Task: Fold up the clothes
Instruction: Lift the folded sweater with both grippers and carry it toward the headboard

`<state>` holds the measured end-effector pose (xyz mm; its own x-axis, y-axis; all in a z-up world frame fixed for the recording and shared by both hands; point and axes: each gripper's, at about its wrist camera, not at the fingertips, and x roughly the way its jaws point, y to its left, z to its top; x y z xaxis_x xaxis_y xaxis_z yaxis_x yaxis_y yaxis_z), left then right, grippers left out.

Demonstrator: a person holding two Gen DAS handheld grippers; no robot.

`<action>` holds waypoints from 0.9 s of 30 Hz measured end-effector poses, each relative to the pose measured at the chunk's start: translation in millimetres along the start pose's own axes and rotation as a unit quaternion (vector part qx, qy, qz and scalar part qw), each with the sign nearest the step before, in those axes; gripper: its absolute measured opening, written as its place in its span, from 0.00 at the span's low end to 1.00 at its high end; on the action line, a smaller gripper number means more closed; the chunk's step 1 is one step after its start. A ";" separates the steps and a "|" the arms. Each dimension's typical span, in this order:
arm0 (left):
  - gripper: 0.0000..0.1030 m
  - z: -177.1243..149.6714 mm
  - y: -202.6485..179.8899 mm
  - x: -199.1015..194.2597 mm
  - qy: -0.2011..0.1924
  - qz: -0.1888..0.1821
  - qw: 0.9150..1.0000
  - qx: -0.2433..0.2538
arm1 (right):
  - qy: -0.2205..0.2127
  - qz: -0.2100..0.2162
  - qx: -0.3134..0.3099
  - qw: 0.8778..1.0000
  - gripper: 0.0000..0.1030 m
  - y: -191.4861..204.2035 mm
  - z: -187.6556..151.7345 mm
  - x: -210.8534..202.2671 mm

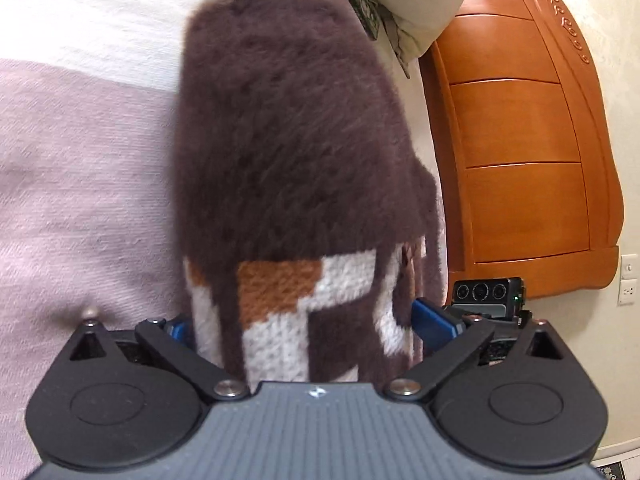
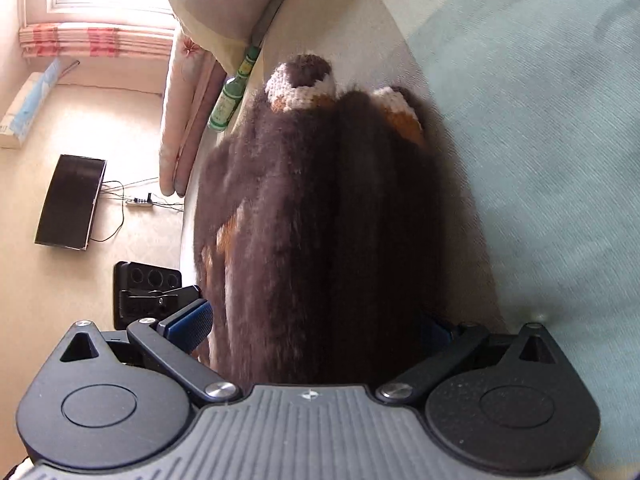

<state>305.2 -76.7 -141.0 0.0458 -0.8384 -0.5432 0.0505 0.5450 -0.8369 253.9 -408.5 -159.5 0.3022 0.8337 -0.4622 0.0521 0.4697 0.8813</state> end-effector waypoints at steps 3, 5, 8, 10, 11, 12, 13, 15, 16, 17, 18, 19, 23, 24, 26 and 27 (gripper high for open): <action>0.98 0.7 -2.9 2.5 0.002 -0.001 1.000 0.004 | -0.009 0.016 -0.013 1.000 1.00 -1.2 -4.8 -3.7; 0.98 1.1 -4.8 4.2 0.003 -0.002 1.000 0.006 | -0.019 0.031 -0.019 0.999 1.00 -3.5 -7.1 -6.4; 0.98 1.8 -7.7 6.7 0.004 -0.003 1.000 0.010 | -0.026 0.024 -0.013 0.999 1.00 -0.7 -5.2 -3.5; 0.98 5.9 -16.8 13.7 0.006 0.002 1.000 0.008 | -0.027 0.018 -0.011 0.999 1.00 2.2 -4.7 -1.0; 0.98 5.5 -17.9 16.2 0.005 0.002 1.000 0.006 | -0.028 0.019 -0.006 0.999 1.00 1.7 -5.0 -1.5; 0.98 4.7 -18.5 18.5 0.005 0.002 1.000 0.004 | -0.030 0.020 -0.001 0.999 1.00 1.0 -5.2 -2.2; 0.98 5.0 -18.5 20.2 0.004 0.002 1.000 0.002 | -0.032 0.024 0.004 0.999 1.00 -1.5 -5.1 -3.5; 0.98 3.7 -15.6 23.0 0.006 0.001 1.000 0.005 | -0.035 0.032 0.013 0.999 1.00 -7.0 -4.8 -6.2; 0.98 2.3 -15.1 24.6 0.007 0.001 1.000 0.008 | -0.037 0.036 0.014 0.999 1.00 -9.5 -5.7 -5.4; 0.98 1.8 -15.7 25.1 0.008 0.002 1.000 0.009 | -0.039 0.040 0.016 0.998 1.00 -11.9 -6.8 -4.1; 0.98 1.4 -16.4 25.5 0.009 0.004 1.000 0.009 | -0.041 0.044 0.015 0.998 1.00 -13.0 -8.0 -3.5; 0.98 1.0 -17.1 25.8 0.010 0.006 1.000 0.010 | -0.044 0.047 0.013 0.998 1.00 -13.7 -9.1 -3.1; 0.98 3.1 -24.4 26.4 0.016 0.013 1.000 0.013 | -0.047 0.048 0.023 0.998 1.00 -8.6 -4.6 -3.0; 0.98 4.0 -26.7 26.4 0.017 0.015 1.000 0.014 | -0.046 0.047 0.020 0.998 1.00 -5.8 -3.4 -3.4; 0.98 5.8 -31.3 26.5 0.020 0.019 1.000 0.015 | -0.045 0.043 0.013 0.998 1.00 0.0 -1.7 -3.9; 0.98 6.2 -33.4 27.3 0.021 0.016 1.000 0.013 | -0.045 0.041 0.010 0.998 1.00 2.2 -0.8 -5.9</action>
